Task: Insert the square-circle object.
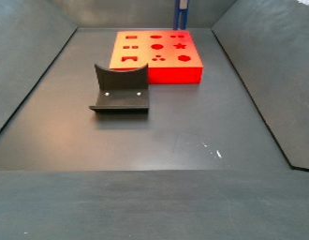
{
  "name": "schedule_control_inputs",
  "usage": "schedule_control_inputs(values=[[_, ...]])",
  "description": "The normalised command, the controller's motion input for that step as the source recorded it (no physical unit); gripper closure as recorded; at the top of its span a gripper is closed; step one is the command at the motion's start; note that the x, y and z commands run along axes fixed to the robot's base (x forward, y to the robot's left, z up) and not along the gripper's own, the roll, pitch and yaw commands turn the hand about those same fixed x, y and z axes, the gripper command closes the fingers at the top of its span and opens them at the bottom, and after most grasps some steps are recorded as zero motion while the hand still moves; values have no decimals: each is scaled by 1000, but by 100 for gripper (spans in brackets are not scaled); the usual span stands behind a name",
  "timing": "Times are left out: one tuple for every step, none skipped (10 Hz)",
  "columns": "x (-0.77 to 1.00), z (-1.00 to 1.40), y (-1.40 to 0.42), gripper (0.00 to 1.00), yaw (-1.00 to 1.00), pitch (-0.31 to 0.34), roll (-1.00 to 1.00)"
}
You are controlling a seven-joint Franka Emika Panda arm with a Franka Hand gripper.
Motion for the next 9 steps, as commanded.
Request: schedule_control_inputs(values=[[209,-109,-20,100,-846,0,13],[457,-106,-69,100,-449,127,60],[300,-111,-109,100,-417,170,76],[74,-103,-40,100,-263,157,110],[154,-111,-57,100,-326,154,133],[157,-100,0,100,-500,187,177],[34,-34,0,100,-469,171,140],[-60,-14,0,100,-214,73,101],[-46,-43,0,100,-131,24,80]])
